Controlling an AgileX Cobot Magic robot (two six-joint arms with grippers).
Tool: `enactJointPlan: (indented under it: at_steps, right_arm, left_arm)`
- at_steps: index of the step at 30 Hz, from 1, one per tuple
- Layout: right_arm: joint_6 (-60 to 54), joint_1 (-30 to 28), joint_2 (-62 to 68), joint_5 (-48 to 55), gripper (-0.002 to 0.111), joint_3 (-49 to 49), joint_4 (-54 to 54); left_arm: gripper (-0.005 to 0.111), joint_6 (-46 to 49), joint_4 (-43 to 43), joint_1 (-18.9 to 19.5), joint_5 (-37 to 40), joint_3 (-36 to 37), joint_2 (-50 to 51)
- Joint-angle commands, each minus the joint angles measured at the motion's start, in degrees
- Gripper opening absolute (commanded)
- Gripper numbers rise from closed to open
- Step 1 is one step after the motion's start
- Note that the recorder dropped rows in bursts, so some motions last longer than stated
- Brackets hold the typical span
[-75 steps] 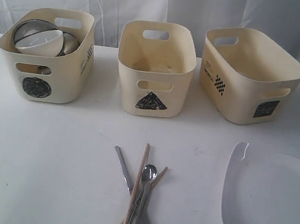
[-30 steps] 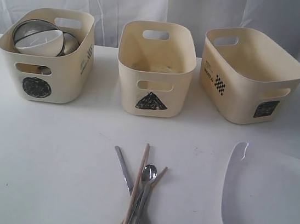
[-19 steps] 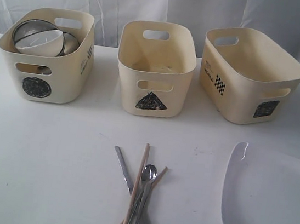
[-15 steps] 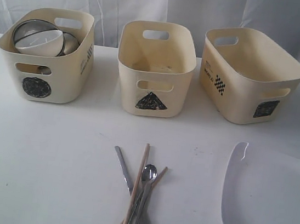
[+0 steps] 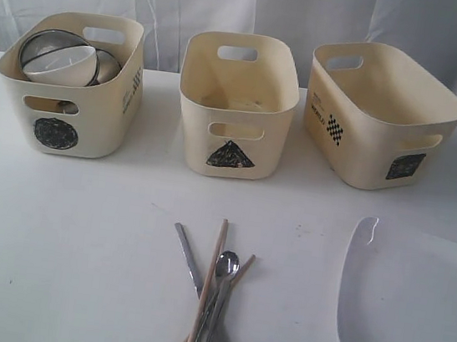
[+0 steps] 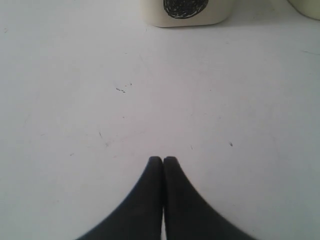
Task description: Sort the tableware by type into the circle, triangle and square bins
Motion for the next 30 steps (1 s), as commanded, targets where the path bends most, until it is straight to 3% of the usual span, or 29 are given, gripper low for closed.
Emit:
enactJointPlan:
  at_steps: [1, 5, 7, 10, 14, 17, 21, 24, 27, 30]
  right_arm:
    - [-12.29, 0.02, -0.37, -3.64, 0.0, 0.08, -4.64]
    - [-12.26, 0.02, -0.37, -19.06, 0.0, 0.08, -3.48]
    - [3.95, 0.02, -0.37, -30.18, 0.0, 0.08, 1.9]
    - [24.14, 0.02, -0.37, -37.95, 0.0, 0.08, 3.56]
    - [18.11, 0.02, -0.37, -36.58, 0.0, 0.08, 3.56]
    - [23.58, 0.02, 6.23, -47.55, 0.0, -0.73, 3.56]
    - [31.61, 0.02, 20.14, -49.94, 0.0, -10.55, 2.01]
    - [31.89, 0.02, 34.04, -54.19, 0.0, -20.41, -9.95]
    - [30.07, 0.02, 46.89, -56.91, 0.0, -30.9, -34.64]
    - [33.87, 0.02, 56.53, -47.93, 0.0, -40.41, -53.48]
  left_arm:
    - [0.0, -0.45, -0.6, -0.37, 2.11, 0.19, -0.24]
    - [0.0, -0.45, -0.6, -0.37, 2.11, 0.19, -0.24]
    - [0.0, -0.45, -0.6, -0.37, 2.11, 0.19, -0.24]
    - [0.0, -0.45, -0.6, -0.37, 2.11, 0.19, -0.24]
    - [0.0, -0.45, -0.6, -0.37, 2.11, 0.19, -0.24]
    - [0.0, -0.45, -0.6, -0.37, 2.11, 0.19, -0.24]
    - [0.0, -0.45, -0.6, -0.37, 2.11, 0.19, -0.24]
    - [0.0, -0.33, -0.6, -0.35, 2.11, 0.19, -0.24]
    - [0.0, -0.33, -0.6, -0.35, 2.11, 0.19, -0.24]
    - [0.0, -0.33, -0.6, -0.35, 2.11, 0.19, -0.24]
